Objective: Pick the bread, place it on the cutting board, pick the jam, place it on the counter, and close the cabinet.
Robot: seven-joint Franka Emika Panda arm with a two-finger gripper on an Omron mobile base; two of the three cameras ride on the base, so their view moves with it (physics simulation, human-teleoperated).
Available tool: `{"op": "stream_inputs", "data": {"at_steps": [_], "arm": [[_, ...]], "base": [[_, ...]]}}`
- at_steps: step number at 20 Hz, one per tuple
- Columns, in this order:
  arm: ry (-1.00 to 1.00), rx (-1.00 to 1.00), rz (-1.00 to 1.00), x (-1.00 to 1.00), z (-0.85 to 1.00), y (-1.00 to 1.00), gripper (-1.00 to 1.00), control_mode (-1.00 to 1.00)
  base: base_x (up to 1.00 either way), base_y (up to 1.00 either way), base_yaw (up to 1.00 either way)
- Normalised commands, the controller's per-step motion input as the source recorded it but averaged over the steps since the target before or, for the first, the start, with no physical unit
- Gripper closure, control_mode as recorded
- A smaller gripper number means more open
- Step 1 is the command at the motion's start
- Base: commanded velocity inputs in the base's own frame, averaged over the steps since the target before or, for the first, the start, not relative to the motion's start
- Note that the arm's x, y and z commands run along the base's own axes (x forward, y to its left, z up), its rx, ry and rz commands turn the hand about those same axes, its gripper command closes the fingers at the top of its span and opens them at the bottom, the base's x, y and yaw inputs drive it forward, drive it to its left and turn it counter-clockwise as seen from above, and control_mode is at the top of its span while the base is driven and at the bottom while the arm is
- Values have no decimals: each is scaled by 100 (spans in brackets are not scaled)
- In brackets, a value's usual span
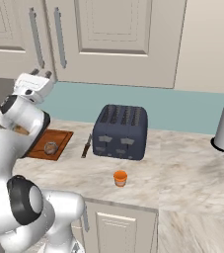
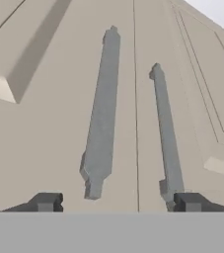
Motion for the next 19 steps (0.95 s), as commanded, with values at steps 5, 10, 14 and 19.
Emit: {"op": "stream_inputs", "data": {"at_steps": [5, 10, 14, 19], "arm": [[6, 0, 0, 33, 0, 0, -100, -100], [4, 0, 0, 33, 0, 0, -100, -100], [4, 0, 0, 31, 0, 0, -100, -100], [4, 0, 0, 30, 0, 0, -100, -100]], "base": [[0, 0, 0], [0, 0, 0], [0, 0, 0], [0, 0, 0]]}}
